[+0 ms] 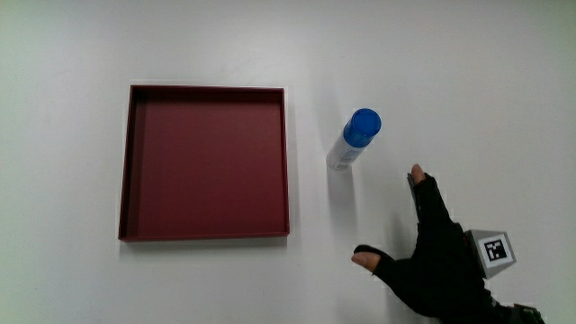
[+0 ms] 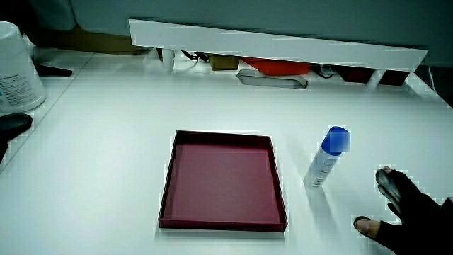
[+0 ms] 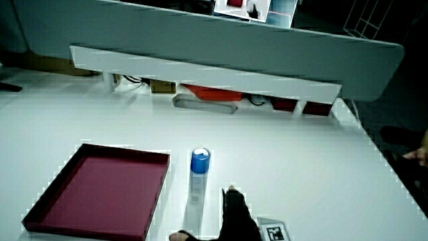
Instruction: Pick glue from desk
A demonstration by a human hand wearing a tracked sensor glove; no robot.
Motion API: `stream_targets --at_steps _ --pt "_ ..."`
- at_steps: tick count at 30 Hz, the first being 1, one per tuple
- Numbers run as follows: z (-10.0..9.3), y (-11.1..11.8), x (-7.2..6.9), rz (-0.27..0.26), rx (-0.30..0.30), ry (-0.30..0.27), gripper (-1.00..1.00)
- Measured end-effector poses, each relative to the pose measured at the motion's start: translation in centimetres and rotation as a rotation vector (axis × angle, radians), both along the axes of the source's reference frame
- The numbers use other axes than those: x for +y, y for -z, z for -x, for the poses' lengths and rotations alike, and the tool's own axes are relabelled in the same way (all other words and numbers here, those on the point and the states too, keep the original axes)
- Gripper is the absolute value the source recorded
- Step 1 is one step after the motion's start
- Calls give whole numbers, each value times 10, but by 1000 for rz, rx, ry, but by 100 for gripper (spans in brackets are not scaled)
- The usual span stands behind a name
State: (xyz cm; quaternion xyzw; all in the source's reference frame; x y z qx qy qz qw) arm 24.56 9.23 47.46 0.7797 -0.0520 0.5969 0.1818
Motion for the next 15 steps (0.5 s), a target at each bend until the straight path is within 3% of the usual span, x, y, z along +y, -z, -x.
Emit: stream_targets --at_steps 2,3,4,5,6,10,11,13,15 --pt "-4 -7 -7 17 51 0 0" --pt "-3 -8 -11 -6 53 11 0" --pt "-4 -11 -15 20 83 3 0" --pt "-5 -15 -20 8 78 8 0" --pt "-4 -17 -24 52 83 -4 0" --pt "4 -18 -41 93 31 -20 0" --pt "2 -23 -44 112 67 -19 0" --pt "7 -21 -53 108 43 -15 0" --pt "9 -22 -60 140 49 -30 0"
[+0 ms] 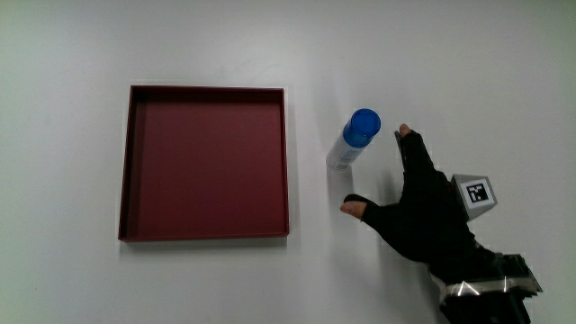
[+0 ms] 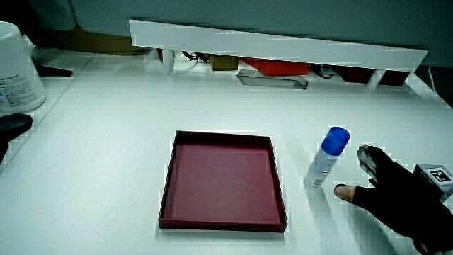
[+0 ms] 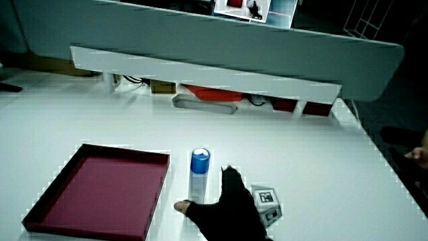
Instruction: Pick glue from desk
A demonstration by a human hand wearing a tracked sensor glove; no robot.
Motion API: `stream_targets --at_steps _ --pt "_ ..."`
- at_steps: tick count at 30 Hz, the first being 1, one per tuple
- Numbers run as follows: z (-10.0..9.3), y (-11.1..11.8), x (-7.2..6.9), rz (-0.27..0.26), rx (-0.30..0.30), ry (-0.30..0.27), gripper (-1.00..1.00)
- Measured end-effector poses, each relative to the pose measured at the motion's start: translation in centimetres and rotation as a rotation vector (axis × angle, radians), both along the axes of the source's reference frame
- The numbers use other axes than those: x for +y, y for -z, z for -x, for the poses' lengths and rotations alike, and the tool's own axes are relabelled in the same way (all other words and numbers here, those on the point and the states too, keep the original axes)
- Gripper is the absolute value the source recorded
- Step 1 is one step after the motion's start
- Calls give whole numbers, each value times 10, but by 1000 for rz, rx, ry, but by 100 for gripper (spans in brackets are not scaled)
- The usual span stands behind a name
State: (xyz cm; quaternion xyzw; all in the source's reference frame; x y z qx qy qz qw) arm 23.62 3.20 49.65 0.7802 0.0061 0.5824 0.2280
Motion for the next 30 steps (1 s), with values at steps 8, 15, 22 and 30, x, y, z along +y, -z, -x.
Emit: stream_targets --at_steps 8,15,22,30 --pt "12 -8 -28 47 -16 -12 0" --pt "22 -13 -41 29 -35 -25 0" --pt "26 -15 -45 12 -53 -39 0" --pt "26 -17 -45 -8 -85 -53 33"
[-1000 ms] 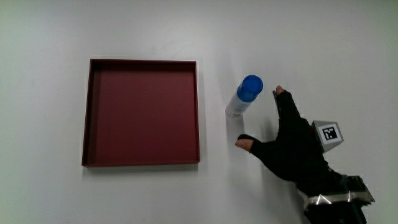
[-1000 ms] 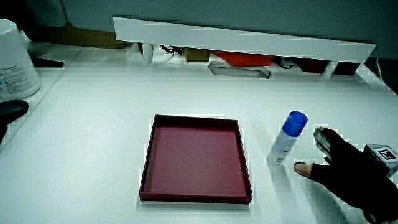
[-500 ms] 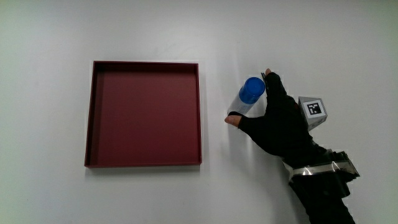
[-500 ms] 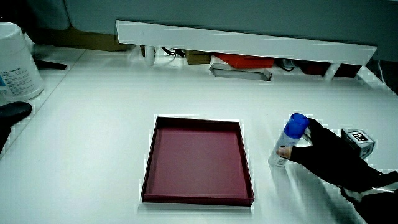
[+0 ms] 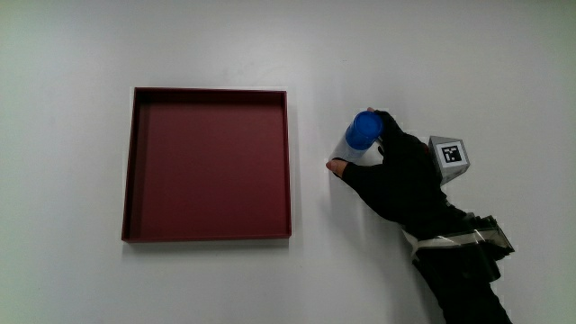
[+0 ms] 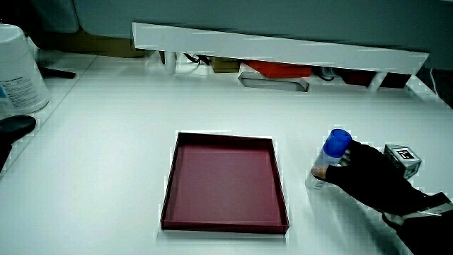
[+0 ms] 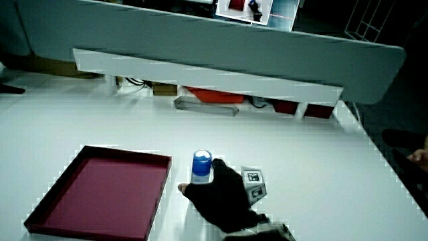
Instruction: Pick glue from desk
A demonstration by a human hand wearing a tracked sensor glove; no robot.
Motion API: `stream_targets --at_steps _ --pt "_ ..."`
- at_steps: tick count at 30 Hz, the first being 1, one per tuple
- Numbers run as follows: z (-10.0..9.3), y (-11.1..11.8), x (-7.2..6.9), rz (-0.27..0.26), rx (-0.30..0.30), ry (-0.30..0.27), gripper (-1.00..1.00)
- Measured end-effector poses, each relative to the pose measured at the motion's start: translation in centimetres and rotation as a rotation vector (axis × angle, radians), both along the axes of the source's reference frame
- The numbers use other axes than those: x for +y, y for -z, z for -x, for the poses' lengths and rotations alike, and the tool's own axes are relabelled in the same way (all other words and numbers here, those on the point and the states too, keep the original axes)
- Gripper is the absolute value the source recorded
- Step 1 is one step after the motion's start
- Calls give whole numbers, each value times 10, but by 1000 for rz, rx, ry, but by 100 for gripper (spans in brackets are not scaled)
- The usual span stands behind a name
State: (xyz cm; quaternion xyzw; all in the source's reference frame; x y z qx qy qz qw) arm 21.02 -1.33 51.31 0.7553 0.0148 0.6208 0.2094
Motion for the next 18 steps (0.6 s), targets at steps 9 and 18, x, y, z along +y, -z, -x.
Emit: stream_targets --at_steps 9,18 --pt "-4 -1 2 -55 -1 -62 71" --pt "-5 3 2 -114 42 -60 100"
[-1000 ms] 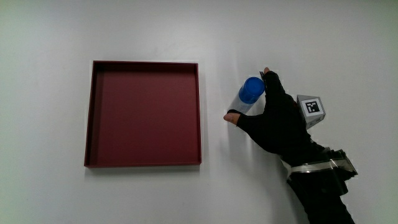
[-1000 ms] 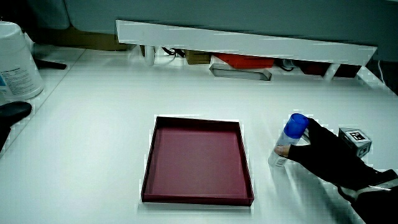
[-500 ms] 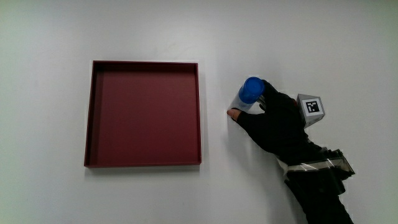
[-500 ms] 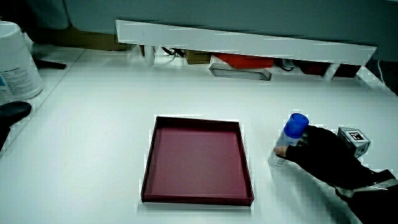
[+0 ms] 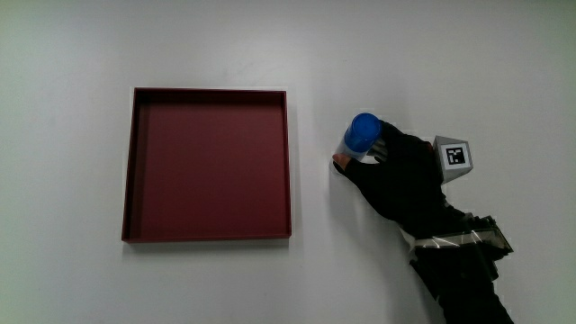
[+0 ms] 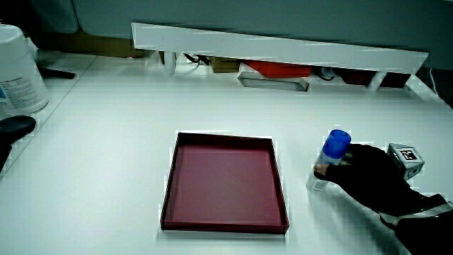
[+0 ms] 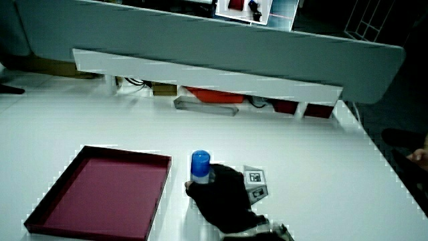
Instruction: Pick glue from desk
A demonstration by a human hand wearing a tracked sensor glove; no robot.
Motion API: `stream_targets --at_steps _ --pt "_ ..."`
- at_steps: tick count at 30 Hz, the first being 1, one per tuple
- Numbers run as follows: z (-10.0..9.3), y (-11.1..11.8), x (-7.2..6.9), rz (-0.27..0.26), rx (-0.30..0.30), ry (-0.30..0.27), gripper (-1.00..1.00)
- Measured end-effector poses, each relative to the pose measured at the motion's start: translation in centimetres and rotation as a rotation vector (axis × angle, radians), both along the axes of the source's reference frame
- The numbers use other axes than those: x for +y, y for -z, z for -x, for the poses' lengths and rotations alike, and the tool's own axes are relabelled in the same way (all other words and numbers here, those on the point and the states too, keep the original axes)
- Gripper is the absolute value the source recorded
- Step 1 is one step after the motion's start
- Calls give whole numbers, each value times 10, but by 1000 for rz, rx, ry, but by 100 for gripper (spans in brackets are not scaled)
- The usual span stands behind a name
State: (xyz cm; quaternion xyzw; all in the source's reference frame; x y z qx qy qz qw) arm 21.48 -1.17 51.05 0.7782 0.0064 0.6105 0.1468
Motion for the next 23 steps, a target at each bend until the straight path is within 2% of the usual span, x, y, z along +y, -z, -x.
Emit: stream_targets --at_steps 3,4,6,9,10,12,13,14,16,17,20,21,23 --pt "-1 7 -2 -13 -3 3 100" --pt "0 11 -4 -36 -10 5 100" --pt "-1 16 -8 -63 17 12 100" --pt "4 31 -15 -81 18 21 100" --pt "6 34 -18 -106 13 33 100" --pt "14 47 -22 -100 2 35 100" --pt "18 50 -24 -116 -10 46 100" --pt "23 54 -26 -118 10 52 100" --pt "35 63 -30 -147 -33 77 100" --pt "40 67 -31 -139 -30 85 100" --pt "56 75 -35 -189 -61 127 100" --pt "61 77 -35 -197 -85 135 100" --pt "71 80 -36 -196 -95 153 100"
